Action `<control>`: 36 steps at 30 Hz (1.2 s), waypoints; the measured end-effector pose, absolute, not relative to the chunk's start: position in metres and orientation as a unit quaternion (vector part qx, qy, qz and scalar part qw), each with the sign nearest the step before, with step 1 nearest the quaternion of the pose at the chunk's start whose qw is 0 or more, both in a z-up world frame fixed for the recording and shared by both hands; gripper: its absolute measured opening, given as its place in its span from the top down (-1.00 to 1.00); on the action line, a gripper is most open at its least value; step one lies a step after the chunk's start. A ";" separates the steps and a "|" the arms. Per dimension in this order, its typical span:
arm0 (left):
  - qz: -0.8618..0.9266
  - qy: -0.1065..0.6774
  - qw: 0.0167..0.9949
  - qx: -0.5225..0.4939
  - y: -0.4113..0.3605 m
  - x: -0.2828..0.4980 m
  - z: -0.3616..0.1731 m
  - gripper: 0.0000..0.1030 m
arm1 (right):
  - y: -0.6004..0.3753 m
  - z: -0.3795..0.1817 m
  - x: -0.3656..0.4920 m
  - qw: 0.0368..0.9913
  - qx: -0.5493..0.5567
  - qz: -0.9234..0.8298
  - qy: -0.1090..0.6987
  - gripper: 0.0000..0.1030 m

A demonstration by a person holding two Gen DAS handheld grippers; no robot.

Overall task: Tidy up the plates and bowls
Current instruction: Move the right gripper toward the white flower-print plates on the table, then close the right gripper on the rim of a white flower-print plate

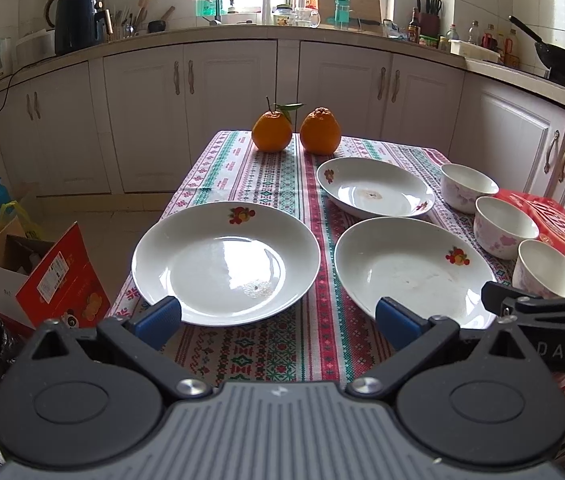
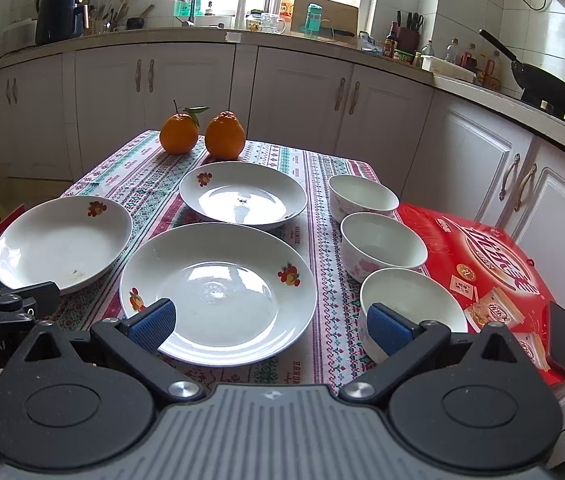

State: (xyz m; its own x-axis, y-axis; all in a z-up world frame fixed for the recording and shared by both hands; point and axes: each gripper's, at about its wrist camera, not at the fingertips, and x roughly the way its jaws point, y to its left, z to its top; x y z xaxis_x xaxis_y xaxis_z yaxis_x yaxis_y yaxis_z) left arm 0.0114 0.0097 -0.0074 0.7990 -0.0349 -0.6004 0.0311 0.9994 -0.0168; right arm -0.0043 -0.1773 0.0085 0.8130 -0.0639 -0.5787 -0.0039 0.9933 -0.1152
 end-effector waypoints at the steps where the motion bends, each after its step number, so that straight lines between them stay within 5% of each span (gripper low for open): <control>1: -0.018 0.317 0.948 -0.004 0.011 0.013 -0.008 -0.99 | -0.176 0.009 -0.003 0.951 -0.062 -0.017 0.304 -1.00; 11: -0.025 0.334 0.942 -0.005 0.032 0.026 -0.021 -0.99 | -0.172 0.014 0.020 0.961 -0.079 0.011 0.266 -1.00; 36: -0.076 0.411 0.908 0.038 0.078 0.086 -0.075 -0.99 | -0.145 0.009 0.125 0.923 -0.103 0.136 0.345 -1.00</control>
